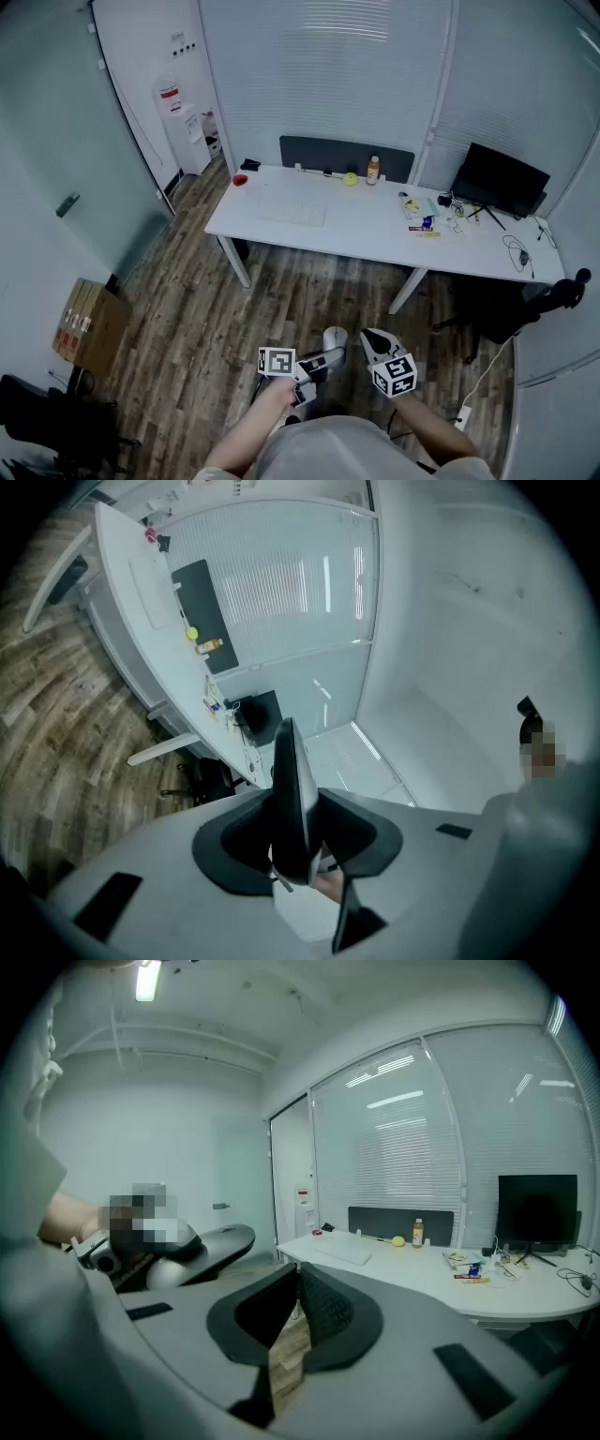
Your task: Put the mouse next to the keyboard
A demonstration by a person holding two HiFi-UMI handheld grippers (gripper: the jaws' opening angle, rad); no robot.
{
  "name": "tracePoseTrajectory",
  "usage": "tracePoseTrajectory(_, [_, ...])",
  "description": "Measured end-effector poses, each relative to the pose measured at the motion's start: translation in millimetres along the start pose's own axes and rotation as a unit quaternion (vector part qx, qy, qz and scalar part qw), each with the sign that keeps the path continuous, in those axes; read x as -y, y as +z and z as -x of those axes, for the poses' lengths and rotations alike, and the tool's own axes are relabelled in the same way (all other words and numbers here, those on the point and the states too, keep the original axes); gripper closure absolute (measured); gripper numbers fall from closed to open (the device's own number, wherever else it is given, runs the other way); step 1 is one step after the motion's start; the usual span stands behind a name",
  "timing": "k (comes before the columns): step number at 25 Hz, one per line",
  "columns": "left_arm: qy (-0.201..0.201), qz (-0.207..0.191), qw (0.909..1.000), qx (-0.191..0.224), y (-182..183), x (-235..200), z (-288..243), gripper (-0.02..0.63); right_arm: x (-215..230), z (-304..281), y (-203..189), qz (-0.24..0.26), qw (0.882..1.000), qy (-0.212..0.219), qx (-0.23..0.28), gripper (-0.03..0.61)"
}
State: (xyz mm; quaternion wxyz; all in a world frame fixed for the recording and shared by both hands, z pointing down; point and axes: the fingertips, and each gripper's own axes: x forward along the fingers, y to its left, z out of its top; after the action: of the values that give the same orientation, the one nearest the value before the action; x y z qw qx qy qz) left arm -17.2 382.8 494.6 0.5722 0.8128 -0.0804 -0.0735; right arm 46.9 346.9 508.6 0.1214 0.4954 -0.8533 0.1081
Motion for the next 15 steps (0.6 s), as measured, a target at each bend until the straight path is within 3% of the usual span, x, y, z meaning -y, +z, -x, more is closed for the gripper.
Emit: tracePoseTrajectory(15, [0.018, -0.003, 0.9998, 0.005, 12.4, -12.1, -11.2, 0.469, 20.8, -7.6, -1.0, -0.014, 1.000, 0.008, 0.004, 0.540])
